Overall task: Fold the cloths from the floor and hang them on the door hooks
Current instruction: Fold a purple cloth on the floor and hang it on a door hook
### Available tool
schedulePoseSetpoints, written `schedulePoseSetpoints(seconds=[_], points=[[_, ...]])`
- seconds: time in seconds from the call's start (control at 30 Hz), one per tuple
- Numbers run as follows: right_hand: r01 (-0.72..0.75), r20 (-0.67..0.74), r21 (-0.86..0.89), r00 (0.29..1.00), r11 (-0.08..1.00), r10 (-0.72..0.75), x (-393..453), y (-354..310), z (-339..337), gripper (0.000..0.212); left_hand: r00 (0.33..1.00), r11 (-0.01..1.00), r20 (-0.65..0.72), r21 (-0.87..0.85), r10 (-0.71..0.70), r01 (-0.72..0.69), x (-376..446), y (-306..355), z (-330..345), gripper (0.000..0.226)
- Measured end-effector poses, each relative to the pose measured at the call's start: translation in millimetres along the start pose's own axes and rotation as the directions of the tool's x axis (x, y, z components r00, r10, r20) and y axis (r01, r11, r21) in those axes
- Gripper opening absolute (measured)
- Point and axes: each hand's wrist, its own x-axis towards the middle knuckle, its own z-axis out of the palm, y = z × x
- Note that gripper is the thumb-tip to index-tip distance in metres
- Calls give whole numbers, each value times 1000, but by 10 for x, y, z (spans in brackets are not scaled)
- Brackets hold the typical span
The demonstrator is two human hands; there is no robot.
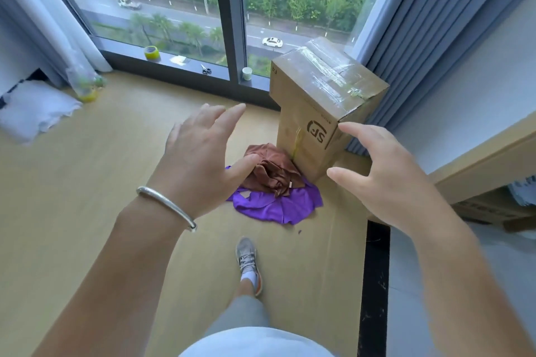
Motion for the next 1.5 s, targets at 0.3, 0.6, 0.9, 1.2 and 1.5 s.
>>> schedulePoseSetpoints(seconds=[0.3,0.6,0.9,1.2,1.5], points=[[-106,231,-113,964,988,130,1581,468,1063,65,992,997,116,-56,-41,48,1538,-1153,899,72],[-82,408,-105,905,991,118,2613,1021,2489,66,955,993,272,44,-119,112,2370,-2218,2265,70],[140,658,-130,753,982,-20,3291,2036,4411,64,778,859,371,151,-508,489,2248,-3541,4135,68],[435,779,-195,613,879,-130,3817,3014,6567,59,522,610,445,72,-727,789,2042,-4704,6027,67],[593,798,-244,572,767,-188,4274,3724,8293,56,658,748,415,88,-628,658,2362,-5688,7555,67]])
